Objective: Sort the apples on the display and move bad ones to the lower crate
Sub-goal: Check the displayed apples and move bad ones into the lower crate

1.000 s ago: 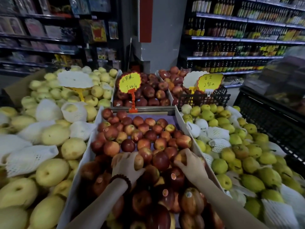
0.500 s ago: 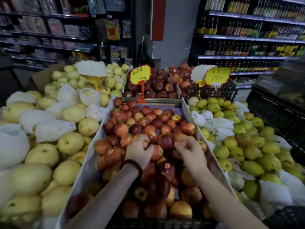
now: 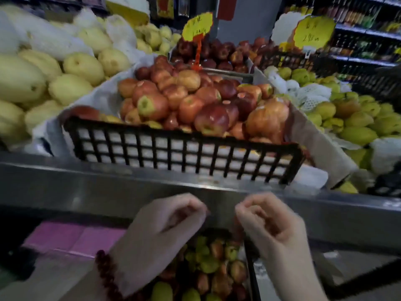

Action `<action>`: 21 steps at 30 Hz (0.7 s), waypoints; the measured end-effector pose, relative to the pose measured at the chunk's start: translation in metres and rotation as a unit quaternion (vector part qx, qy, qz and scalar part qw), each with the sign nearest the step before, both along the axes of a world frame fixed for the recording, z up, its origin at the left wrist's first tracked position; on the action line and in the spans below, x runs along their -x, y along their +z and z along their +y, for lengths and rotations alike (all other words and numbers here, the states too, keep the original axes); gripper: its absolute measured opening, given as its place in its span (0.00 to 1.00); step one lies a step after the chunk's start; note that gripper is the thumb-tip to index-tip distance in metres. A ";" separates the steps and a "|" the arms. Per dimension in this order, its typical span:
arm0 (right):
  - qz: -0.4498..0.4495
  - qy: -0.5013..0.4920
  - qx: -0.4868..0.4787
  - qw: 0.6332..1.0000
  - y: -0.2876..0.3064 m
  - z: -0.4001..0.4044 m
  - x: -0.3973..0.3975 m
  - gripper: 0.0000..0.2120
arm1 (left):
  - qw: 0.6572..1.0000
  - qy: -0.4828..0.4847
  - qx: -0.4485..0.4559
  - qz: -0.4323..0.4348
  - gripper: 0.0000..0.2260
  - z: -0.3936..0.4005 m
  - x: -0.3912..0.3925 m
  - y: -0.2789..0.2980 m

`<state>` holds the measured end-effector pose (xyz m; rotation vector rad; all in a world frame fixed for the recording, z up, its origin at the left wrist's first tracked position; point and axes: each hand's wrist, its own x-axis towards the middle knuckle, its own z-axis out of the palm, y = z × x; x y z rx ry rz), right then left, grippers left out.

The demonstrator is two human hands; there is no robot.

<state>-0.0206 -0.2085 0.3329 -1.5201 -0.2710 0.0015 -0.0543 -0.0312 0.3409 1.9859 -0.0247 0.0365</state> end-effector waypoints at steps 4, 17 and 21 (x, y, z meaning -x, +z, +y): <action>0.019 0.007 0.064 0.998 -0.111 -0.007 0.027 0.11 | 0.999 0.025 -0.019 0.034 0.06 0.003 0.022 -0.101; 0.097 -0.011 0.083 0.992 -0.318 -0.025 0.052 0.11 | 0.991 0.063 -0.053 0.103 0.08 0.004 0.018 -0.326; 0.092 -0.014 0.091 0.992 -0.329 -0.022 0.039 0.08 | 0.966 0.104 -0.210 0.110 0.05 0.030 -0.060 -0.361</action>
